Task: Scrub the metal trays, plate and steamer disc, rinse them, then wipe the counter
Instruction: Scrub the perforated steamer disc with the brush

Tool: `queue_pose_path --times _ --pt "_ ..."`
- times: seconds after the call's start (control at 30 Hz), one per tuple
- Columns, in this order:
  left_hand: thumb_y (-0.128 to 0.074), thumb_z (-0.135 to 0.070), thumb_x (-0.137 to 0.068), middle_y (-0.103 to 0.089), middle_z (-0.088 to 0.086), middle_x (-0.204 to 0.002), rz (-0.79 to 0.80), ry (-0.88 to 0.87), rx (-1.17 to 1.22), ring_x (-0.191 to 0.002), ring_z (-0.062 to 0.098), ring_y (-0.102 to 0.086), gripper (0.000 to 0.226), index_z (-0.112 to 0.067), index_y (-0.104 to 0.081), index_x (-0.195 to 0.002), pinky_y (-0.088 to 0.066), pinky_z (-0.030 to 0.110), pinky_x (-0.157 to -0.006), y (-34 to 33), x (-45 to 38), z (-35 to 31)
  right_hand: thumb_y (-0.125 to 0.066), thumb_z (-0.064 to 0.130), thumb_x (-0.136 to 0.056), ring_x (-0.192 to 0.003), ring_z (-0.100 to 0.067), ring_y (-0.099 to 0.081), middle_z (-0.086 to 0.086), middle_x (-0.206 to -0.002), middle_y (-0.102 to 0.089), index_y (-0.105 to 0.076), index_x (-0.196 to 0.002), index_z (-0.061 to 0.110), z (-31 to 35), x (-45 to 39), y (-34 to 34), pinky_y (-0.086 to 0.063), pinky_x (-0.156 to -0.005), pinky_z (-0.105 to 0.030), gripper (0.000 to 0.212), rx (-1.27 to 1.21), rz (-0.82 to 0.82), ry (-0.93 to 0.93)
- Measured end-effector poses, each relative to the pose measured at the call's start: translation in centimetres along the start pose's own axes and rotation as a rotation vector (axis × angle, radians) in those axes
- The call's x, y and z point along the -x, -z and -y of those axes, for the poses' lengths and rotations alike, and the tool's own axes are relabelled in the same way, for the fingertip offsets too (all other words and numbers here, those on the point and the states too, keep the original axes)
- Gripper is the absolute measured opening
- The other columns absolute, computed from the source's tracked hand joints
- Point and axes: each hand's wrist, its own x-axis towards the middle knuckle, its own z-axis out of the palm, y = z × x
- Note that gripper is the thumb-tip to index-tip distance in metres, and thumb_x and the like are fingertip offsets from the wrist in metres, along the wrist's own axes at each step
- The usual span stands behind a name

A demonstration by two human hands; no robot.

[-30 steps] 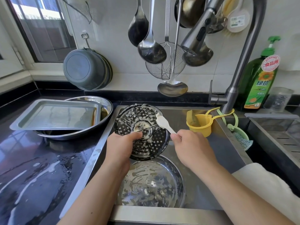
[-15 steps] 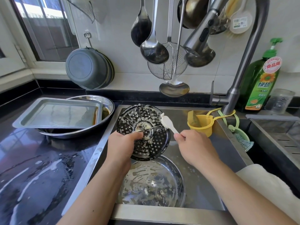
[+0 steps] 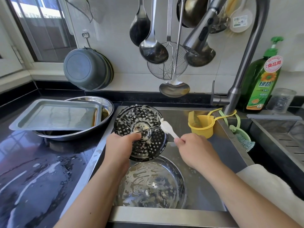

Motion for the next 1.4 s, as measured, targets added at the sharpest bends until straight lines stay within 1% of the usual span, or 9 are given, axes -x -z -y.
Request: queue_pose_path --times 0.13,0.27,0.4,0.5,0.67,0.77,0.97,1.23,1.4 --pt "-0.077 0.007 -0.077 -0.080 0.013 -0.092 0.017 -0.010 -0.022 -0.082 0.034 -0.078 0.033 -0.007 -0.072 -0.106 -0.064 0.052 -0.076 -0.1 0.0 0.2 -0.041 0.044 -0.106 -0.071 -0.025 -0.054 -0.003 -0.073 -0.058 -0.051 -0.071 0.019 0.2 0.3 0.3 -0.034 -0.054 -0.033 0.044 -0.010 -0.030 0.011" --pt "-0.073 0.010 -0.079 -0.080 0.013 -0.089 -0.019 0.007 0.073 -0.080 0.033 -0.078 0.030 -0.008 -0.070 -0.103 -0.063 0.046 -0.068 0.0 0.1 0.0 -0.042 0.044 -0.106 -0.071 -0.025 -0.057 -0.004 -0.074 -0.060 -0.056 -0.075 0.018 0.4 0.3 0.2 -0.035 -0.053 -0.032 0.043 -0.010 0.011 0.017" --pt "-0.075 0.010 -0.077 -0.078 0.019 -0.095 -0.098 -0.006 0.133 -0.086 0.039 -0.077 0.034 -0.003 -0.069 -0.108 -0.063 0.056 -0.077 0.5 -0.4 -0.1 -0.047 0.045 -0.104 -0.063 -0.021 -0.053 -0.002 -0.069 -0.057 -0.049 -0.065 0.020 0.8 0.6 -0.3 -0.032 -0.050 -0.031 0.047 0.030 0.161 0.031" --pt "-0.076 0.009 -0.077 -0.079 0.016 -0.094 -0.088 -0.035 0.084 -0.088 0.038 -0.077 0.033 -0.004 -0.071 -0.106 -0.062 0.056 -0.083 0.5 -0.5 -0.1 -0.049 0.046 -0.103 -0.060 -0.019 -0.052 0.000 -0.066 -0.057 -0.050 -0.063 0.019 1.2 0.8 -0.8 -0.034 -0.050 -0.032 0.048 0.061 0.251 0.057" --pt "-0.074 0.011 -0.079 -0.080 0.013 -0.088 -0.018 -0.034 0.059 -0.078 0.032 -0.078 0.028 -0.007 -0.071 -0.101 -0.062 0.042 -0.065 0.0 -0.1 0.1 -0.046 0.046 -0.104 -0.067 -0.024 -0.056 -0.004 -0.073 -0.060 -0.058 -0.074 0.019 0.8 0.4 0.0 -0.036 -0.051 -0.033 0.042 -0.031 0.065 0.019" --pt "-0.075 0.010 -0.079 -0.080 0.012 -0.089 0.003 -0.037 0.044 -0.082 0.033 -0.078 0.030 -0.007 -0.071 -0.102 -0.063 0.047 -0.073 -0.3 0.1 0.1 -0.046 0.044 -0.105 -0.067 -0.024 -0.057 -0.004 -0.072 -0.061 -0.061 -0.077 0.018 1.0 0.6 0.2 -0.036 -0.052 -0.033 0.042 -0.058 0.024 0.047" --pt "-0.073 0.011 -0.079 -0.079 0.011 -0.081 -0.043 -0.030 0.091 -0.075 0.032 -0.077 0.024 -0.005 -0.072 -0.097 -0.060 0.038 -0.061 0.0 0.0 -0.1 -0.052 0.046 -0.103 -0.055 -0.018 -0.043 0.003 -0.062 -0.051 -0.053 -0.064 0.019 2.1 1.6 -0.8 -0.029 -0.050 -0.029 0.047 -0.034 0.323 0.136" --pt "-0.075 0.009 -0.078 -0.080 0.010 -0.091 0.019 -0.068 0.020 -0.086 0.033 -0.078 0.031 -0.009 -0.072 -0.104 -0.062 0.049 -0.078 -0.4 0.2 0.2 -0.049 0.043 -0.103 -0.064 -0.025 -0.052 -0.003 -0.066 -0.056 -0.051 -0.066 0.016 0.6 0.1 0.8 -0.033 -0.053 -0.033 0.046 -0.067 0.019 0.059" --pt "-0.073 0.010 -0.080 -0.079 0.011 -0.079 -0.029 -0.058 0.053 -0.074 0.032 -0.077 0.020 -0.006 -0.072 -0.093 -0.060 0.041 -0.066 0.0 0.1 -0.1 -0.055 0.046 -0.101 -0.054 -0.018 -0.043 0.003 -0.060 -0.051 -0.057 -0.063 0.021 1.8 1.4 -0.8 -0.030 -0.051 -0.030 0.046 -0.038 0.340 0.154"
